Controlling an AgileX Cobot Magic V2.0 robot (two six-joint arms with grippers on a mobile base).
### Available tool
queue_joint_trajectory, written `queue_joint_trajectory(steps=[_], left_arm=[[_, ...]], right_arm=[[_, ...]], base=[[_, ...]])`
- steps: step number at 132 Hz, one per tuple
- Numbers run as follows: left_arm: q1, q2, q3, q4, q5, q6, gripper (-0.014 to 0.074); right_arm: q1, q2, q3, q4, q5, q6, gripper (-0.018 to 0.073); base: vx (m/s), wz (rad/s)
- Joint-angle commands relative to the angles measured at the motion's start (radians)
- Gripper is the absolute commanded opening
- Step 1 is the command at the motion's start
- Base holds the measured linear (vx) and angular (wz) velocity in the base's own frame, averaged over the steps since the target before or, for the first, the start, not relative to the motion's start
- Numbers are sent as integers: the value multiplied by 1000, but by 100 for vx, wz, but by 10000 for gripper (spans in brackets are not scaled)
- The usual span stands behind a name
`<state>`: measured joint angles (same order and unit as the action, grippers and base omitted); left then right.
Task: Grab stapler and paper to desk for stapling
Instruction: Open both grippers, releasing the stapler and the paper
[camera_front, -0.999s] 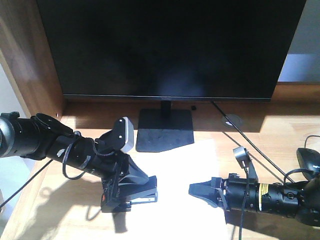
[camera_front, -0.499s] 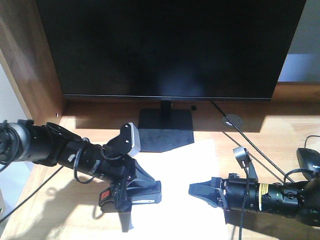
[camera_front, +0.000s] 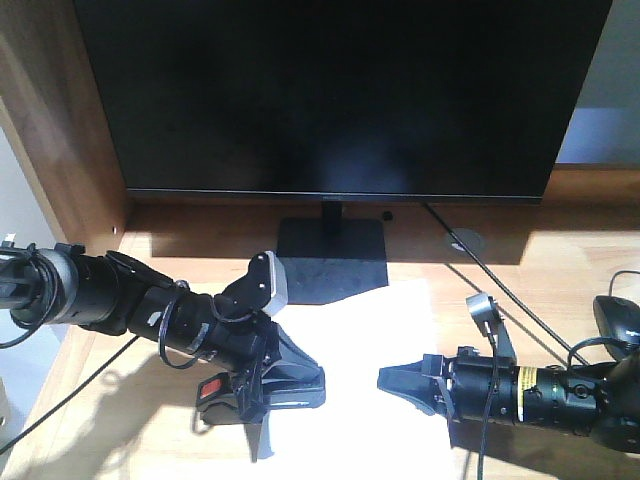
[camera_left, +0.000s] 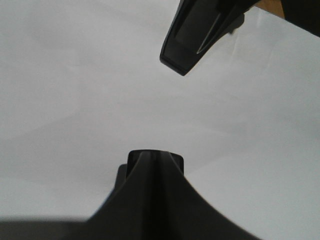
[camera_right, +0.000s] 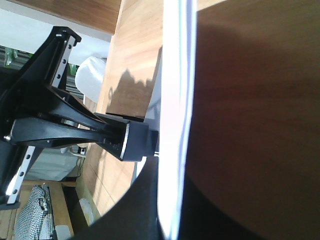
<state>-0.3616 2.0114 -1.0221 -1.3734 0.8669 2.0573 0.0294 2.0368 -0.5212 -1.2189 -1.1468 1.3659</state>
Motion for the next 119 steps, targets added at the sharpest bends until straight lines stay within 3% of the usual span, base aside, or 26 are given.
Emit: queue_joint_trajectory(steps=[1, 36, 94, 119], left_arm=[[-6, -14, -1, 58, -55, -14, -6], [-6, -32, -1, 47, -40, -16, -6], [-5, -290, -1, 43, -47, -26, -6], [-5, -338, -1, 43, -48, -26, -6]], right_arm=[[3, -34, -13, 7, -147, -15, -2], [3, -34, -13, 7, -147, -15, -2], [3, -34, -13, 7, -147, -15, 0], [3, -34, -13, 10, -151, -31, 63]], base=[[0, 0], [0, 0], [0, 0], [0, 0]])
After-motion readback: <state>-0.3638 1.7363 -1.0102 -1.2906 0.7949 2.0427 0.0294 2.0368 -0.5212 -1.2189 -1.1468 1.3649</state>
